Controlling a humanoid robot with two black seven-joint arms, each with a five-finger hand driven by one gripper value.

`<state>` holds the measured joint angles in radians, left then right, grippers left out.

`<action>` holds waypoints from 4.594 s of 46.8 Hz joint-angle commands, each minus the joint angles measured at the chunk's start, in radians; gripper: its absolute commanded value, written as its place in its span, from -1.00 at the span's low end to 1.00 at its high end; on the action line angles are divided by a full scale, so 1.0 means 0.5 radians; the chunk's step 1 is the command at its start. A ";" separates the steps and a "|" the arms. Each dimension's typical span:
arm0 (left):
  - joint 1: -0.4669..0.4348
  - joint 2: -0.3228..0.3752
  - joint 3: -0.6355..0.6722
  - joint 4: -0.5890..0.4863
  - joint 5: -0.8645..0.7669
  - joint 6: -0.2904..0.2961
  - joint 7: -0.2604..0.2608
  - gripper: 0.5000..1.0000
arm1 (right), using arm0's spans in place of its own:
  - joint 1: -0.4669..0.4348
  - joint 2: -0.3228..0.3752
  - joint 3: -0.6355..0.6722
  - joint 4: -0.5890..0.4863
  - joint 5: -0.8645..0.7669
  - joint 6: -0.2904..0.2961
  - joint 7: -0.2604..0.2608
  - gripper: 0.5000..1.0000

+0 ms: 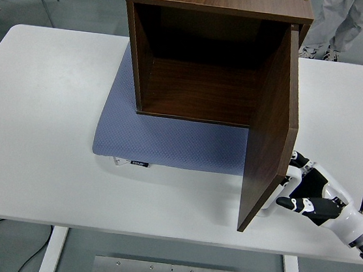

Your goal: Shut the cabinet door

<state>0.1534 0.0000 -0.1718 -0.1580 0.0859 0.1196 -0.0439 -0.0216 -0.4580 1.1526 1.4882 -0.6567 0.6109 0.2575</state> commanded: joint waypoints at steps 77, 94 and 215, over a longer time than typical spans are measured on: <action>0.000 0.000 0.000 0.003 0.000 0.000 0.002 1.00 | 0.289 0.321 -0.253 -0.243 -0.033 0.000 0.000 1.00; 0.000 0.000 0.000 0.003 0.000 0.000 0.002 1.00 | 0.371 0.398 -0.271 -0.292 -0.037 0.000 0.000 1.00; 0.000 0.000 0.000 0.000 0.000 0.000 -0.001 1.00 | 1.025 0.916 -0.415 -1.046 -0.052 0.000 0.000 1.00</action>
<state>0.1534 0.0000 -0.1718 -0.1575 0.0859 0.1196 -0.0439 0.4802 0.0000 0.9447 0.9850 -0.6827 0.6108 0.2561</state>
